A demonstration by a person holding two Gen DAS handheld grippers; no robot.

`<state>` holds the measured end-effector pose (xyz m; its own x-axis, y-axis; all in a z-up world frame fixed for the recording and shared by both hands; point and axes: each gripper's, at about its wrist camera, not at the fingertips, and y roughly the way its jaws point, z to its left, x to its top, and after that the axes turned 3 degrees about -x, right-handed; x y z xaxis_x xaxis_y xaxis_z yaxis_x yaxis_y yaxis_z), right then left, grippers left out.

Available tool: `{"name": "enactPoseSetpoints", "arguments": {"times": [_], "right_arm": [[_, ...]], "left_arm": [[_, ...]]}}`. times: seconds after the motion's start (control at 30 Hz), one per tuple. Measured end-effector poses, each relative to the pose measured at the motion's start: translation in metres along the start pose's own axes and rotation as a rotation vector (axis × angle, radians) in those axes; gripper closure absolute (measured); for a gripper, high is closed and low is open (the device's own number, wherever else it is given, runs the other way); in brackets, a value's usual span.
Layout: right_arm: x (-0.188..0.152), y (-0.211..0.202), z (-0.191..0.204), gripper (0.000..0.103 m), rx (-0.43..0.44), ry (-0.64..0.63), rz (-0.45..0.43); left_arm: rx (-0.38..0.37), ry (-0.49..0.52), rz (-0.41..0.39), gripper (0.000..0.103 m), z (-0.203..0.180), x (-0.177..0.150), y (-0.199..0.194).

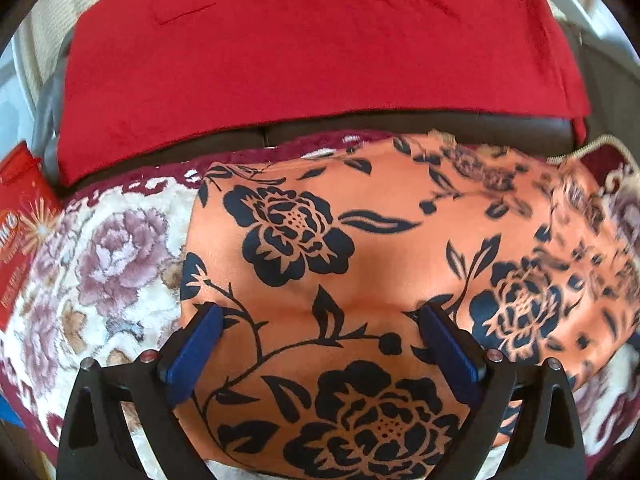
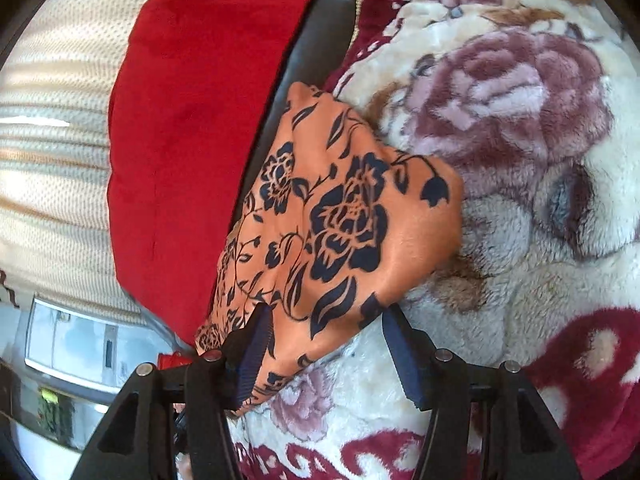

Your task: Fold small clothes

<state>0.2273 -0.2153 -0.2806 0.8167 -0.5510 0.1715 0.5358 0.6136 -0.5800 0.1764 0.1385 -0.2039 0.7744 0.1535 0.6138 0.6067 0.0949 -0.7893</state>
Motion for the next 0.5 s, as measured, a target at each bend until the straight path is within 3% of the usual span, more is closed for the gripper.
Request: {"name": "enactPoseSetpoints", "arguments": {"times": [0.1,0.17,0.33,0.43,0.5], "right_arm": [[0.000,-0.011,0.010,0.042,-0.036,-0.057,-0.033],[0.002,-0.014,0.012,0.042,-0.053,-0.069,-0.049],[0.007,0.003,-0.014,0.042,0.010,0.080,-0.003],[0.010,0.007,-0.007,0.042,0.042,0.063,-0.028],[0.014,0.013,-0.005,0.042,0.059,0.058,-0.022]], "left_arm": [[-0.032,-0.036,-0.058,0.005,0.009,0.004,-0.011],[-0.007,-0.048,-0.074,0.005,0.014,0.007,-0.013],[-0.021,-0.050,0.019,0.005,0.010,0.004,0.012],[-0.027,-0.002,-0.057,0.005,0.000,0.006,-0.001],[0.013,0.016,-0.091,0.005,0.000,0.008,-0.004]]}}
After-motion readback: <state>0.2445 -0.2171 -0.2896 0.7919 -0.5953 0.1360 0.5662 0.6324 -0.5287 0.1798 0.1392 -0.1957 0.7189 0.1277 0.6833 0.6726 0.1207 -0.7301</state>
